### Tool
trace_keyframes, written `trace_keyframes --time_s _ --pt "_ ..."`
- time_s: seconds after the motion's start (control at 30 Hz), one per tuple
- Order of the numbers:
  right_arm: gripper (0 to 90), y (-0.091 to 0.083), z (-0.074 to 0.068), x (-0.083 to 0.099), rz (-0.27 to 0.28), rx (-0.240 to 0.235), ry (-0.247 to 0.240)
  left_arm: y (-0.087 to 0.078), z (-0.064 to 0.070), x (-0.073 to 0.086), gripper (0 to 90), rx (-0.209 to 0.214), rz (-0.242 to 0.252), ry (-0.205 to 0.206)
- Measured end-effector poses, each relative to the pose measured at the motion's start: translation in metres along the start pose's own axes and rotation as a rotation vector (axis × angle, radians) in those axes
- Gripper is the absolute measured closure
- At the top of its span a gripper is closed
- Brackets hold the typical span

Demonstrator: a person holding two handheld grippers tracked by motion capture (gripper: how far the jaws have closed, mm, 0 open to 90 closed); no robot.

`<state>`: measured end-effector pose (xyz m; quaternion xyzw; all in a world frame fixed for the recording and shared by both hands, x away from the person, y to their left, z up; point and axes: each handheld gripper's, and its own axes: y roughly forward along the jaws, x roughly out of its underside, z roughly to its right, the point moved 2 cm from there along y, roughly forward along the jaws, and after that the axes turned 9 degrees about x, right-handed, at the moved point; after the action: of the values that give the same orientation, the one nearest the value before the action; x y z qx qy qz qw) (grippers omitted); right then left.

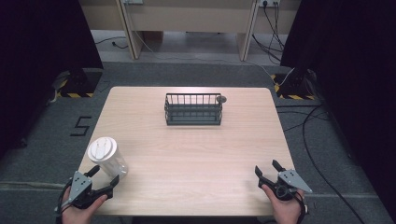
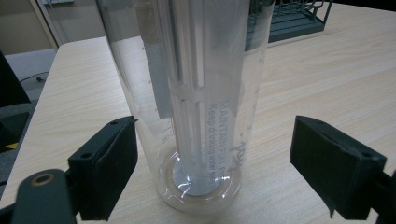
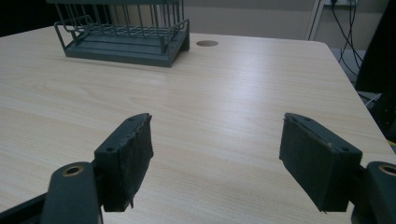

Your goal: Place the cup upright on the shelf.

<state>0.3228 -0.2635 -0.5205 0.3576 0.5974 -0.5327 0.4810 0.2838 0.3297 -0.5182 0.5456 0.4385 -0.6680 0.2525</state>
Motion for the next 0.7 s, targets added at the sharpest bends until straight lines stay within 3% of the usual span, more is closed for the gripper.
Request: trace_keyframes --time_s 0.37,0.47,0.7 --pt "25.2 -0.001 0.0 0.001 -0.004 -0.007 -0.009 0.004 -0.001 0.0 13.8 0.009 0.003 -0.03" --pt "25.4 -0.001 0.0 0.0 -0.011 -0.007 -0.001 0.007 -0.002 -0.001 12.6 0.006 0.01 -0.057" --pt "25.5 0.0 0.0 0.0 -0.014 -0.011 -0.001 0.012 -0.008 -0.002 14.2 -0.012 -0.009 -0.03"
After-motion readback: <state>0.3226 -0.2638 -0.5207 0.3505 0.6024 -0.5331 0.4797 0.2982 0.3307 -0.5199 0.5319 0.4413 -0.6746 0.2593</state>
